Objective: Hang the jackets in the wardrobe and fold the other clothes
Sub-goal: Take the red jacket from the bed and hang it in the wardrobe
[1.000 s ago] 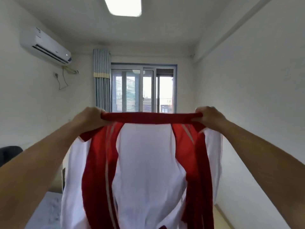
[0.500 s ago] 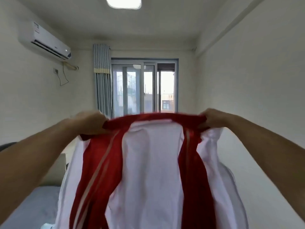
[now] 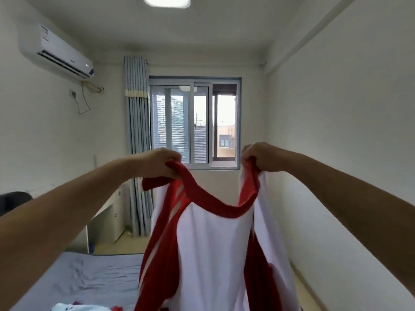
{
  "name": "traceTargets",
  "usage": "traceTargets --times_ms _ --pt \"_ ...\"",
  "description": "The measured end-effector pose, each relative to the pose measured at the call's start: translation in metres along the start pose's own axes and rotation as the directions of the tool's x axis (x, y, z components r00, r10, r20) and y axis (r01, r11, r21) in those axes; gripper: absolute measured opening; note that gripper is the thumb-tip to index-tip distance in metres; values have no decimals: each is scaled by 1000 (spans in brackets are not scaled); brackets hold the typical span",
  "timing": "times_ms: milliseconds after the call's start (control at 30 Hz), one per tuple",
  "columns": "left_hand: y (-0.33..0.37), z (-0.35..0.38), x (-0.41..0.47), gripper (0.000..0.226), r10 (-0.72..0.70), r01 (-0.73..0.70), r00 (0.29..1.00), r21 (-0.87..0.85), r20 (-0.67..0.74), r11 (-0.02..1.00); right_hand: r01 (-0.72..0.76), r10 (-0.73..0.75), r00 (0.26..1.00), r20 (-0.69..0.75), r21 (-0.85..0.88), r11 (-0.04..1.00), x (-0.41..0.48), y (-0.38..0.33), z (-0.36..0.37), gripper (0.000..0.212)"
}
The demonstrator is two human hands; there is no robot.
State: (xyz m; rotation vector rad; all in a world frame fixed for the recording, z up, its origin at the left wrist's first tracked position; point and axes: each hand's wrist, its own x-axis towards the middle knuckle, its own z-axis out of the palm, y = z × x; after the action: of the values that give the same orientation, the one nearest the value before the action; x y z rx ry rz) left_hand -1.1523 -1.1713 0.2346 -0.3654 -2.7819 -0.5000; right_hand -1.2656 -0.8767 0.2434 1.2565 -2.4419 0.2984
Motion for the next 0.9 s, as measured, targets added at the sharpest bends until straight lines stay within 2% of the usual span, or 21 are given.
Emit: traceTargets --times_ms 67,133,200,267,333,367,467,567,600,667,700,800,867,900 --pt "17 17 5 18 32 -26 999 -164 39 986 170 -136 964 -227 139 976 7 -26 -1 33" --pt "33 33 10 14 72 -58 997 -300 34 952 307 -187 896 -402 259 916 13 -46 -1 34" --pt "47 42 11 10 150 -135 989 -475 -6 869 355 -150 875 -460 398 846 17 -62 -3 36" --pt "56 48 11 15 199 -190 978 -656 -62 731 350 -102 884 -456 502 791 18 -67 -8 37" --pt "60 51 12 21 172 -209 977 -743 -127 635 327 -85 902 -424 540 775 17 -64 -13 35" --pt "61 52 13 22 143 -213 977 -748 -158 628 306 -87 918 -388 548 779 15 -60 -15 34" --pt "60 60 14 13 41 -196 968 -642 -248 741 209 -59 957 -283 539 816 9 -50 -16 34" --pt "57 65 18 17 -99 -146 908 -529 -407 836 126 48 936 -349 458 880 6 -48 -17 24" --pt "56 64 20 20 -125 -138 880 -498 -459 856 100 50 952 -303 460 882 4 -50 -16 17" --pt "57 62 22 24 -165 -134 842 -495 -513 858 -39 79 995 -61 488 872 1 -58 -10 9" --pt "59 60 22 31 -191 -143 833 -536 -519 832 -132 119 991 58 489 862 1 -62 -5 10" --pt "64 54 24 61 -287 -103 841 -657 -458 746 -316 225 947 228 554 770 2 -71 4 16" --pt "64 44 21 57 -278 4 933 -765 -229 644 -378 261 926 273 670 639 3 -72 5 20" --pt "62 38 18 46 -190 63 980 -820 -56 568 -386 284 921 266 722 574 4 -72 5 21"
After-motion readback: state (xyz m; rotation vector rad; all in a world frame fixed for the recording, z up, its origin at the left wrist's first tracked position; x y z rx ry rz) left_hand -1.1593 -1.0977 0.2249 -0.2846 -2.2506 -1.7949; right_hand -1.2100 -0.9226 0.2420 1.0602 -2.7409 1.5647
